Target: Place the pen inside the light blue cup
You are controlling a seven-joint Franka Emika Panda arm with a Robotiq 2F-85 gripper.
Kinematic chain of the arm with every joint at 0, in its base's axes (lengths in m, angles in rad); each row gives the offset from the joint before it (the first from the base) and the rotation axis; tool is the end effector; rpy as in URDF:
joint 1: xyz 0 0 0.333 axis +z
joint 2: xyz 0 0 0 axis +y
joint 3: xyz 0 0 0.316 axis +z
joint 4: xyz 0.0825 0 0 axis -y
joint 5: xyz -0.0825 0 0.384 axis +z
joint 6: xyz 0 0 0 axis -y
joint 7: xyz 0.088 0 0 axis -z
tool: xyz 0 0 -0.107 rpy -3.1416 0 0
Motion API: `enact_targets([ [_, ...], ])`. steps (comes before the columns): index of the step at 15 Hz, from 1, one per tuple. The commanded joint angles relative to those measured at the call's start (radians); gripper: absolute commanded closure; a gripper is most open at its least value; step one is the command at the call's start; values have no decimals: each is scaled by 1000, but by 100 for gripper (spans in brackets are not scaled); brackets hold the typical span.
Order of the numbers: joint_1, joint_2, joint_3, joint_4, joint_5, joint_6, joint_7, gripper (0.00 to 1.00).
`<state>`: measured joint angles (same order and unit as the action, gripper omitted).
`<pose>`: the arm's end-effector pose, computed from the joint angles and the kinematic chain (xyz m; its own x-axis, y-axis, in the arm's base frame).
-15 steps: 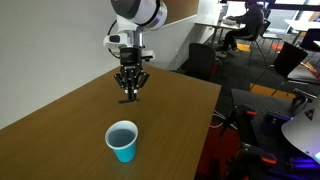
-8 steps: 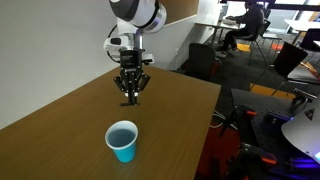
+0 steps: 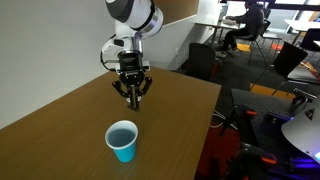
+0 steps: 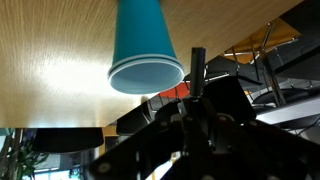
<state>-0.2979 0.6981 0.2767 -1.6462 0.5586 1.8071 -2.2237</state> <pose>0.6345 0.0144 0.2068 -0.1713 0.6444 0.7452 0.9250 0.3656 -0.1035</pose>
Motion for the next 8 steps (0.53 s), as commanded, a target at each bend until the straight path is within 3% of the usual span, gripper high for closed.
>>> enact_targets([
  [1, 17, 21, -23, 56, 59, -94, -71, 97],
  [8, 58, 61, -34, 89, 167, -129, -114, 97],
])
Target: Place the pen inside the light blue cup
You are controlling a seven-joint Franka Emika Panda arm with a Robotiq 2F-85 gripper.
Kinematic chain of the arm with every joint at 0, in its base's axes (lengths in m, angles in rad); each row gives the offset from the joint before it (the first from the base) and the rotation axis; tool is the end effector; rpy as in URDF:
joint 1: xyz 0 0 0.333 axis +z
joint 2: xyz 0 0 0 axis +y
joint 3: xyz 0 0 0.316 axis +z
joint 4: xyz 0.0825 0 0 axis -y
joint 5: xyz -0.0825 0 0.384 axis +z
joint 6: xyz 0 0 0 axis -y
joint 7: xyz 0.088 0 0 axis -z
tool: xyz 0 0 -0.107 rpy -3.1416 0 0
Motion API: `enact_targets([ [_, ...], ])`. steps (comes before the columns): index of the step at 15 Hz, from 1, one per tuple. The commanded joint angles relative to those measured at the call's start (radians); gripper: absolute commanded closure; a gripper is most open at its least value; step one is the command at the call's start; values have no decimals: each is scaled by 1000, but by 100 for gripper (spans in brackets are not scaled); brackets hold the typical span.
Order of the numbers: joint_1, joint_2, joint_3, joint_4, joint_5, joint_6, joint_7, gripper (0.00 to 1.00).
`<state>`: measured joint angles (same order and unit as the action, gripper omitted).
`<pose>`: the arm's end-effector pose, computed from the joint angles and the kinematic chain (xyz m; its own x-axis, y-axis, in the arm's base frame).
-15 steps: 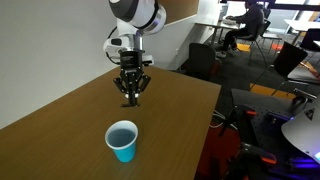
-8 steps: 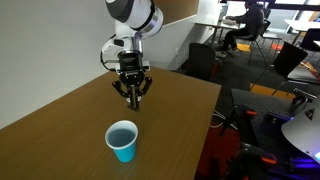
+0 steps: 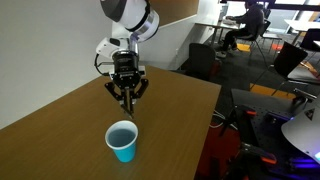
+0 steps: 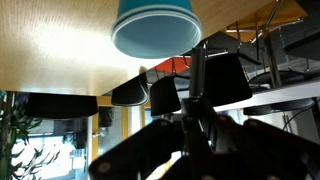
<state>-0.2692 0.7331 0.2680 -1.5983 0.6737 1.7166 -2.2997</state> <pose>0.6387 0.0382 0.2081 -0.1873 0.5172 0.8351 0.9117 0.4079 -0.0481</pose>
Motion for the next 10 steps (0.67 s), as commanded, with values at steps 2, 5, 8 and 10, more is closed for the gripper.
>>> enact_targets([
  [2, 40, 38, -30, 46, 79, -34, -56, 97],
  [5, 49, 48, -36, 48, 101, -33, -105, 97],
  [8, 53, 62, -44, 60, 112, -55, -125, 97],
  [10, 57, 66, -52, 63, 111, -62, -131, 97],
])
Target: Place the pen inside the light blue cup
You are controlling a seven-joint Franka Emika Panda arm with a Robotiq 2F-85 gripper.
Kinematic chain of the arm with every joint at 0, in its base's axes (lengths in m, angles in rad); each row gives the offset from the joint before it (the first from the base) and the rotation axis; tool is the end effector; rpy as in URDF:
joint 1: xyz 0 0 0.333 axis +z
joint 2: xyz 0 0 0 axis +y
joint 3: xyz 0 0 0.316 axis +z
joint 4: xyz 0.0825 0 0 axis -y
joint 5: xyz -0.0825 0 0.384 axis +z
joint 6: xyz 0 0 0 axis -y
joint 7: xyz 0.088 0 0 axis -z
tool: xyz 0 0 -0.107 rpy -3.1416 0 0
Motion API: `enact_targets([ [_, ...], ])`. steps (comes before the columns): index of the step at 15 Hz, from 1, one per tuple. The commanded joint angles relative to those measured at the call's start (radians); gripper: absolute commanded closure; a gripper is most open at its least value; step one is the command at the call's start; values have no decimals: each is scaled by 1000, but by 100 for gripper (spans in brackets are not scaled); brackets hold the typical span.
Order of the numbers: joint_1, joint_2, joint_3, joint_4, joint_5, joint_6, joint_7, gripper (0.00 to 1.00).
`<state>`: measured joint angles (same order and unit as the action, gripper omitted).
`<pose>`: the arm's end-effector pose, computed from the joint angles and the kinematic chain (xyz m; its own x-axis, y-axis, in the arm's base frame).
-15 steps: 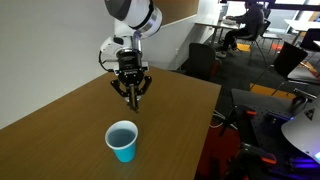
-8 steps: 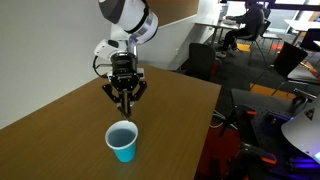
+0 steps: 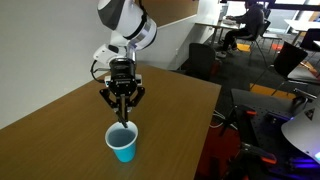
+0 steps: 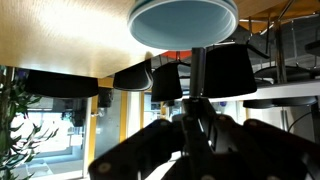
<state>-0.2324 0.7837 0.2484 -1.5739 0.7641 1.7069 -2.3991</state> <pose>0.6414 0.0566 0.1886 -0.2248 0.4243 0.8772 0.9062 0.4219 0.0283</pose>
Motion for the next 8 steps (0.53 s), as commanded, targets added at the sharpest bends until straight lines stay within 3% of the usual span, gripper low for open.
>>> enact_targets([
  [1, 23, 20, -36, 42, 18, -57, -39, 97],
  [2, 27, 23, -41, 45, 15, -58, -40, 95],
  [3, 30, 27, -43, 49, 14, -61, -37, 63],
  [4, 32, 31, -44, 52, 13, -61, -35, 62],
  [8, 37, 44, -45, 61, 13, -63, -30, 33],
])
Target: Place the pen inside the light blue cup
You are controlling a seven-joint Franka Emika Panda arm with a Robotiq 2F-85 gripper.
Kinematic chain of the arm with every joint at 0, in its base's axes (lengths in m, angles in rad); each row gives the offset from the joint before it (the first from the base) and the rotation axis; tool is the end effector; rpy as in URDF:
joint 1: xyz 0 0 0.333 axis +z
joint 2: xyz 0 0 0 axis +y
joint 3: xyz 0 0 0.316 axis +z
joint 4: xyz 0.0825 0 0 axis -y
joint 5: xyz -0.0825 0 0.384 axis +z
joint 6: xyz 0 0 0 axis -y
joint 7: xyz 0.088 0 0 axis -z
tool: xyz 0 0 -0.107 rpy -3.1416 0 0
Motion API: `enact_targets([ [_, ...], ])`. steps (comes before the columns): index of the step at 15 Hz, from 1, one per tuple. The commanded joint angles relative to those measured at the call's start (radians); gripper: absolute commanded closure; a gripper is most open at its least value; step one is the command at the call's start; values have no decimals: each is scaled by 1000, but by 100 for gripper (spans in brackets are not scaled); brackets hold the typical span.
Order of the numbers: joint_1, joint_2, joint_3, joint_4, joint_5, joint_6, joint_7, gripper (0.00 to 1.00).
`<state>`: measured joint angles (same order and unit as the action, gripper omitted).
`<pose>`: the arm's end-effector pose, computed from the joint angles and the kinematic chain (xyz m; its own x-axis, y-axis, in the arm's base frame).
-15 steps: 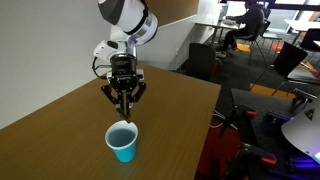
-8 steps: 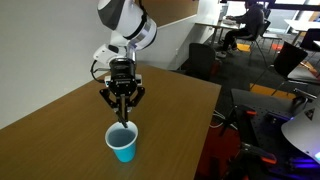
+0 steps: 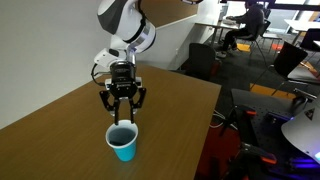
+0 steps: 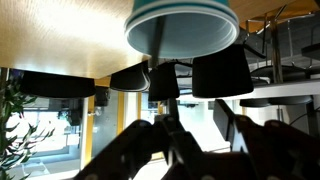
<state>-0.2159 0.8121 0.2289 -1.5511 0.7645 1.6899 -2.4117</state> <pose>0.6421 0.0568 0.1769 -0.2237 0.4163 0.8813 0.9000 0.4354 0.0228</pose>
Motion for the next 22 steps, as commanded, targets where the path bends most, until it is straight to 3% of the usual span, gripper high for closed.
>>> enact_targets([
  [1, 23, 18, -27, 39, 12, -46, -16, 25],
  [4, 29, 18, -27, 40, 10, -45, -17, 3],
  [5, 31, 13, -27, 36, 10, -45, -16, 0],
  [11, 50, -82, -27, -42, 16, -25, -13, 0],
  [22, 92, -382, -55, -246, 19, -4, -40, 0],
])
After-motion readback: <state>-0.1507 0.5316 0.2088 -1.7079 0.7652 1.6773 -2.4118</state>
